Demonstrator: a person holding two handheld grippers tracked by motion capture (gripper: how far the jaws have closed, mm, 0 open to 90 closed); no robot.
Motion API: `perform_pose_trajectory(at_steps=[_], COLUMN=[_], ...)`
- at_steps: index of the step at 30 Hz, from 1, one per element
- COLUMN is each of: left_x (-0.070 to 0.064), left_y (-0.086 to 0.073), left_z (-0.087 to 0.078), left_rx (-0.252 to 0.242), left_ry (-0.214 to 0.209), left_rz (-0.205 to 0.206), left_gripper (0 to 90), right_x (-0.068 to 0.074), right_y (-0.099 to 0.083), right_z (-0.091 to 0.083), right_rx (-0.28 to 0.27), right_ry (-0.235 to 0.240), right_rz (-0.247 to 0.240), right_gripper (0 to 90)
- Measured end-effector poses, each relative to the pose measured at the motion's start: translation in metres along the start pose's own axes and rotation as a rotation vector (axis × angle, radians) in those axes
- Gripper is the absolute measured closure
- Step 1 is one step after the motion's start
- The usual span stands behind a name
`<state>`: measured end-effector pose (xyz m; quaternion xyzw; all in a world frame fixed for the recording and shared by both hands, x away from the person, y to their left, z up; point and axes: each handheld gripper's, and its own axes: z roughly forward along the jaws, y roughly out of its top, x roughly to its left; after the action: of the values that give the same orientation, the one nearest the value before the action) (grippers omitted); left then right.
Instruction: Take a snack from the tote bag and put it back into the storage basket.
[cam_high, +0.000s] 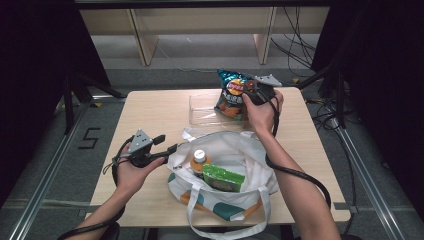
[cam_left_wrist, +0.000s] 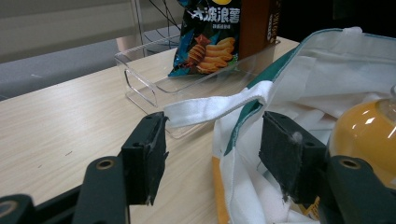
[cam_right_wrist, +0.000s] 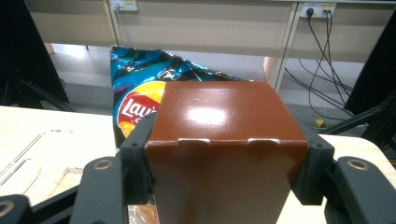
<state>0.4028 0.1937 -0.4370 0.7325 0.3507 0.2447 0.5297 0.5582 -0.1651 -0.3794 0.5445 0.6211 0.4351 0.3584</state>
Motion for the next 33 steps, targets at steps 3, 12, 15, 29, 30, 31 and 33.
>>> perform_pose_trajectory(at_steps=[3, 12, 15, 29, 30, 31, 33], left_x=[0.000, -0.001, 0.000, 0.000, 0.000, 0.000, 0.000], left_y=[0.000, 0.000, 0.000, 0.000, 0.000, 0.000, 0.000], left_z=[0.000, 0.000, -0.001, 0.000, 0.000, 0.000, 0.000], left_rx=[0.006, 0.005, 0.008, 0.007, 0.010, 0.010, 0.011], left_ry=[0.001, 0.001, 0.003, 0.000, 0.002, 0.002, 0.001], left_rz=[0.001, 0.001, 0.000, 0.001, 0.001, 0.001, 0.004], left_gripper=[40.0, 40.0, 40.0, 40.0, 40.0, 40.0, 40.0], right_x=[0.001, 0.000, 0.003, 0.002, 0.001, -0.001, 0.000], right_y=[0.000, -0.008, -0.014, -0.011, -0.010, -0.009, -0.008], right_z=[-0.001, -0.001, -0.001, -0.005, -0.005, -0.006, -0.008], right_rx=[0.014, 0.049, 0.065, 0.095, 0.082, 0.082, 0.078], right_ry=[0.000, 0.001, -0.010, 0.027, 0.031, 0.042, 0.038], right_rz=[0.006, -0.006, 0.012, 0.016, 0.009, -0.003, 0.005], right_gripper=[38.7, 38.7, 38.6, 32.8, 32.5, 32.4, 32.2])
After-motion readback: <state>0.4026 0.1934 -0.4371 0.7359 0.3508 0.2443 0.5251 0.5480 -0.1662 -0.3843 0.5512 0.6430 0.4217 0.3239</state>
